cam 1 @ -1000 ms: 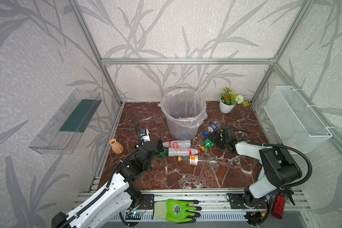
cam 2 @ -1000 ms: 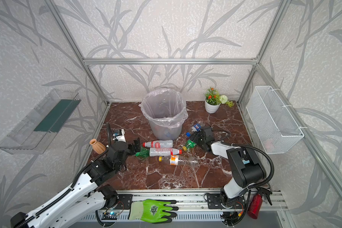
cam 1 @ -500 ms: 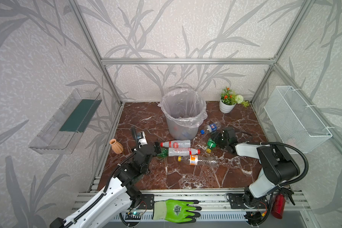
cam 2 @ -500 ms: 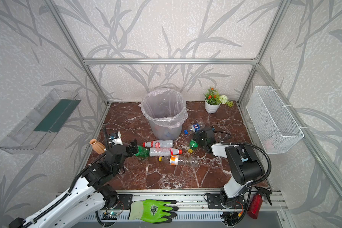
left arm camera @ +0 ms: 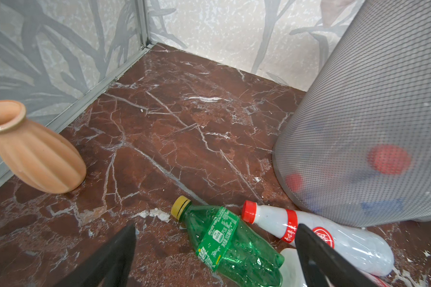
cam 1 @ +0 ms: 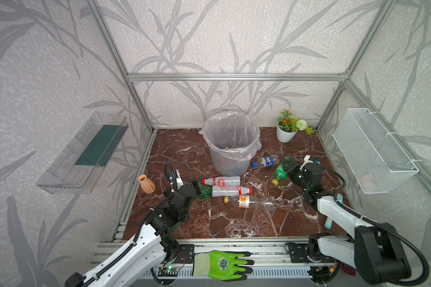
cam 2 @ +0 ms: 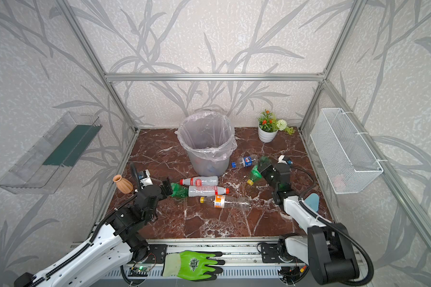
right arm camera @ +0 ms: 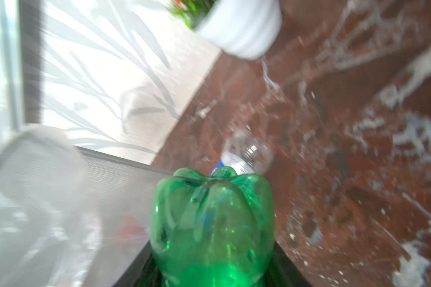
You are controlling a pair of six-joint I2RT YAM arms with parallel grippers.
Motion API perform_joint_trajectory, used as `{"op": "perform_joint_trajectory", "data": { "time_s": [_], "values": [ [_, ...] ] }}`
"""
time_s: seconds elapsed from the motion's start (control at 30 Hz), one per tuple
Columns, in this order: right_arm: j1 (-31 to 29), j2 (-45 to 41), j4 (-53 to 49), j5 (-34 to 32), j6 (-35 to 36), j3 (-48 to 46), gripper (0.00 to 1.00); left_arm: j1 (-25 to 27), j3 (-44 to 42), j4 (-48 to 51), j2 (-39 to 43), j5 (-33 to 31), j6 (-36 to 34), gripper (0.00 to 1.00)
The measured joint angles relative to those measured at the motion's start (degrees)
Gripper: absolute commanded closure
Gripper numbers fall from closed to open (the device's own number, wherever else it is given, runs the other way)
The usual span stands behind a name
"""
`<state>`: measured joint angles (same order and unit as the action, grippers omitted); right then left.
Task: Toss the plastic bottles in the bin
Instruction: 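Carry the green bottle with the right gripper over the bin and release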
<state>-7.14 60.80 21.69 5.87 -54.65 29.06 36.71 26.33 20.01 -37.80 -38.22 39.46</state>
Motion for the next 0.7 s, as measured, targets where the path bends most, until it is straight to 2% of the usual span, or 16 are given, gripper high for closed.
{"op": "perform_joint_trajectory", "data": {
  "time_s": [0.13, 0.23, 0.3, 0.4, 0.53, 0.6, 0.7],
  "values": [
    [0.0, -8.5, -3.4, -3.1, 4.0, 10.7, 0.47, -0.9, -1.0, 1.5, -2.2, -0.7, 2.7, 0.01],
    [-0.6, -6.1, -3.0, -3.3, 5.4, 21.3, 0.47, -1.7, -1.1, 1.8, -4.5, 0.2, 4.2, 0.01],
    [-3.5, -0.9, -2.4, -3.2, 6.6, 29.3, 0.45, -2.1, -1.1, 1.8, -6.7, 1.3, 4.8, 0.01],
    [-11.0, 11.6, -3.9, -2.2, 9.4, 43.6, 0.37, -2.7, -1.0, 2.1, -9.8, 3.0, 5.7, 0.01],
    [-18.3, 31.6, -11.0, 1.9, 13.3, 64.1, 0.16, -3.0, -0.1, 3.1, -12.6, 5.5, 7.2, 0.01],
    [-20.4, 37.8, -14.4, 2.7, 14.7, 68.1, 0.08, -3.0, 0.7, 3.5, -13.0, 6.8, 8.3, 0.01],
    [-21.4, 40.2, -19.6, 2.3, 17.1, 66.5, 0.02, -3.0, 1.0, 3.8, -12.9, 8.5, 10.1, 0.01]
  ]
}}
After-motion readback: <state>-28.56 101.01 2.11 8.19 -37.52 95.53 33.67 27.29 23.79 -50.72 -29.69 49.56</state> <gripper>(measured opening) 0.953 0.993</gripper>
